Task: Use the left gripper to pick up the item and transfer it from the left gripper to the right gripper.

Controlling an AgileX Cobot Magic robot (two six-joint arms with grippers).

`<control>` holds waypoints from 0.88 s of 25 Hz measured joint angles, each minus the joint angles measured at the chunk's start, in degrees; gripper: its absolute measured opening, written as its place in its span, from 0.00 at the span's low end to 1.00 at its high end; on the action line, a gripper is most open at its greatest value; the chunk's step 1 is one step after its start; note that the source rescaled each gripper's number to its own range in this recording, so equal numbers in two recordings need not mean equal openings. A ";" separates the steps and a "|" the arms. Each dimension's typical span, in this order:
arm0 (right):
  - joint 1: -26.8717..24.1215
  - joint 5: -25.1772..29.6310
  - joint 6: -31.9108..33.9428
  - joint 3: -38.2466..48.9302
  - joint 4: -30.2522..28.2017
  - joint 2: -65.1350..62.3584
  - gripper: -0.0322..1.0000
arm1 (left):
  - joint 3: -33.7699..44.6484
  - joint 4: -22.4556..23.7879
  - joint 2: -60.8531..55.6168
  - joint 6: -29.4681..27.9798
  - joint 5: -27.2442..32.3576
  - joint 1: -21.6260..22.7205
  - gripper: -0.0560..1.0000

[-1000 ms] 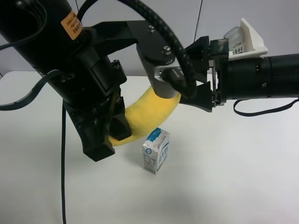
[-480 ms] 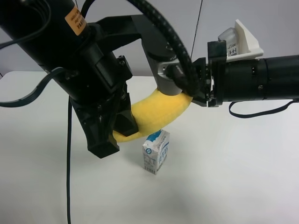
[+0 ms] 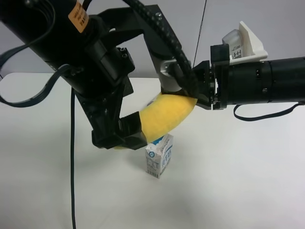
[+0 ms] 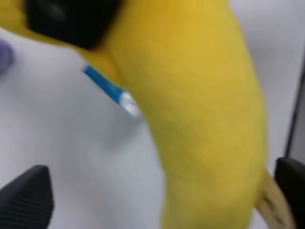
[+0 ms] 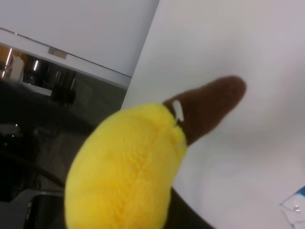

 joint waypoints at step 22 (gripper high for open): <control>0.00 0.68 -0.02 -0.19 -1.48 0.00 0.03 | -4.53 3.86 -17.77 -8.13 14.48 23.63 1.00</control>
